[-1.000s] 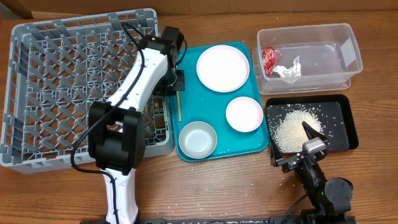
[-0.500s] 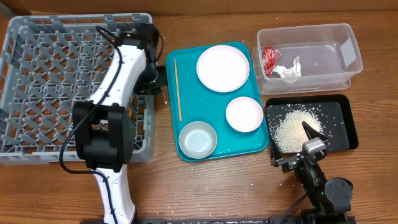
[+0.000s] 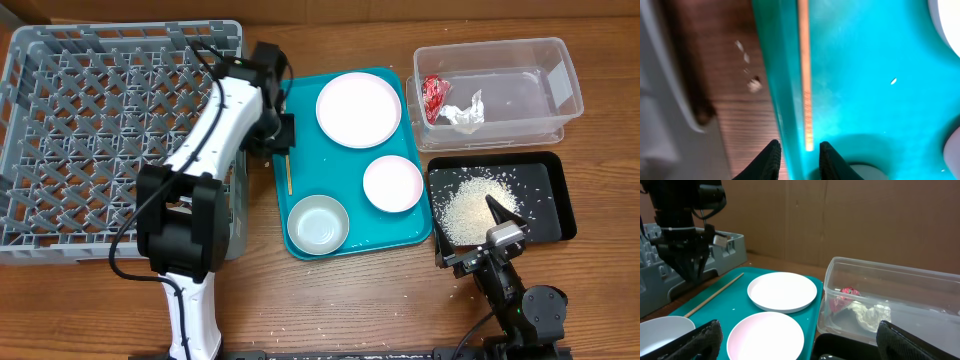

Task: Sort waste into correct bins and load items into the dishwasher
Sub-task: 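Reach the left gripper to the second chopstick on the teal tray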

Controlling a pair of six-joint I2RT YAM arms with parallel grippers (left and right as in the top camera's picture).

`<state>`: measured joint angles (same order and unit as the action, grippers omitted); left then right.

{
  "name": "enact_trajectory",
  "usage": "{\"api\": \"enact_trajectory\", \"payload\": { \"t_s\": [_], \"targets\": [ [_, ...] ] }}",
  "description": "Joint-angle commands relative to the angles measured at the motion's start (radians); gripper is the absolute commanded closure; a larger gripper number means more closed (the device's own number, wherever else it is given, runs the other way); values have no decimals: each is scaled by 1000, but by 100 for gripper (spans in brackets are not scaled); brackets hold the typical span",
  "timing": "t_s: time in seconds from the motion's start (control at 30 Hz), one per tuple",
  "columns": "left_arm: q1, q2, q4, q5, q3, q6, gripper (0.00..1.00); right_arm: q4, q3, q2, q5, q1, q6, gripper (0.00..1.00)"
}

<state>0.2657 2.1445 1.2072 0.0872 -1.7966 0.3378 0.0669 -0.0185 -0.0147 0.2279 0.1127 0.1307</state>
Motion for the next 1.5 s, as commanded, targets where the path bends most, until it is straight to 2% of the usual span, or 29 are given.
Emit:
{"api": "enact_trajectory", "payload": {
  "t_s": [0.0, 0.17, 0.23, 0.3, 0.47, 0.67, 0.9, 1.03, 1.1, 1.27, 1.4, 1.47],
  "targets": [
    [-3, -39, -19, 14, 60, 144, 72, -8, 11, 12, -8, -1, 1, 0],
    [-2, -39, -101, 28, 179, 178, 77, -8, 11, 12, -8, -1, 1, 0],
    [-2, -39, -145, 65, 233, 179, 83, -8, 11, 12, -8, -1, 1, 0],
    [-2, -39, -182, 95, 275, 179, 86, -8, 11, 12, -8, -1, 1, 0],
    [-2, -39, -213, 105, 322, 179, 92, -7, 11, 12, -8, -1, 1, 0],
    [-21, -39, -206, 85, 309, 156, 88, -7, 11, 12, -8, -1, 1, 0],
    [-71, -39, -124, -103, 226, 155, 89, -7, 11, 12, -8, -1, 1, 0],
    [-76, -39, -112, -123, 164, 106, 88, -7, 11, 12, -8, -1, 1, 0],
    [-66, -39, -111, -107, 116, 53, 82, -8, 11, 12, -8, -1, 1, 0],
    [-42, -39, -40, 42, 16, -52, 78, -7, 11, 12, -8, -1, 1, 0],
    [-18, -39, 14, 133, 4, -5, 75, -7, 11, 12, -8, -1, 1, 0],
    [-7, -39, 31, 143, 11, 28, 79, -8, 11, 12, -8, -1, 1, 0]
  ]
}}
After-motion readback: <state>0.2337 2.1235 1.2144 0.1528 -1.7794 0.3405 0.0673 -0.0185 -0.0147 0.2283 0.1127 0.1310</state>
